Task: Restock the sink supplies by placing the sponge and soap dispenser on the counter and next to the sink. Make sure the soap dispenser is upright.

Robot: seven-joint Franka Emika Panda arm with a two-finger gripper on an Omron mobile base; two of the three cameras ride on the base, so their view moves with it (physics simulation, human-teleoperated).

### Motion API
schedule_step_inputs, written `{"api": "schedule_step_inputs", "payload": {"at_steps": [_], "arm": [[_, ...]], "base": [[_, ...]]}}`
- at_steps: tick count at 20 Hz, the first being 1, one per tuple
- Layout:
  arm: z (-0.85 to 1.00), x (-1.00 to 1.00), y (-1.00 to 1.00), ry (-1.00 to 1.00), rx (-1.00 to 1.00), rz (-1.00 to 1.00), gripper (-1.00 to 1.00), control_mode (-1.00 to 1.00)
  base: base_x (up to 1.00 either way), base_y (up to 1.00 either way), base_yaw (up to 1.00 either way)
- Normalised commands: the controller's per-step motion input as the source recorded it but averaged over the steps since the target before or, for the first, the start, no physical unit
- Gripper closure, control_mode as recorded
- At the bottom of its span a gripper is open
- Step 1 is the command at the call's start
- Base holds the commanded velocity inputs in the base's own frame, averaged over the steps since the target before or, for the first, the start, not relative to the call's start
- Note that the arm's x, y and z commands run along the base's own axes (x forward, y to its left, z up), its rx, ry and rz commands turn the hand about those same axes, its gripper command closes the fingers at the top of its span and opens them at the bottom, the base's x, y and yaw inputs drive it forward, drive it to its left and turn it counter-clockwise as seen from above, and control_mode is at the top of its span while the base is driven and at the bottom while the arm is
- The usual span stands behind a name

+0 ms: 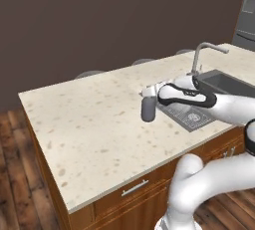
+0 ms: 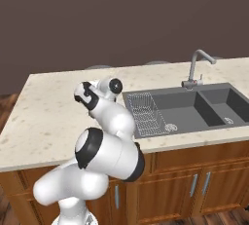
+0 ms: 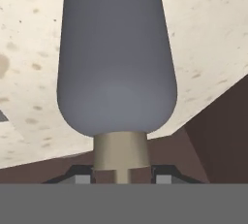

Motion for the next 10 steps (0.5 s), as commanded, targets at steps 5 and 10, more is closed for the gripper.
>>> {"api": "schedule_step_inputs", "payload": {"at_steps": [5,10], "arm": [[-0.49,0.49,-0.10,-0.11,-0.04,0.03,1.00,-1.00],[-0.30,0.51,-0.40,-0.15,-0.02,0.00,1.00,-1.00]], "base": [[0.00,0.00,0.00],[0.00,0.00,0.00]]}}
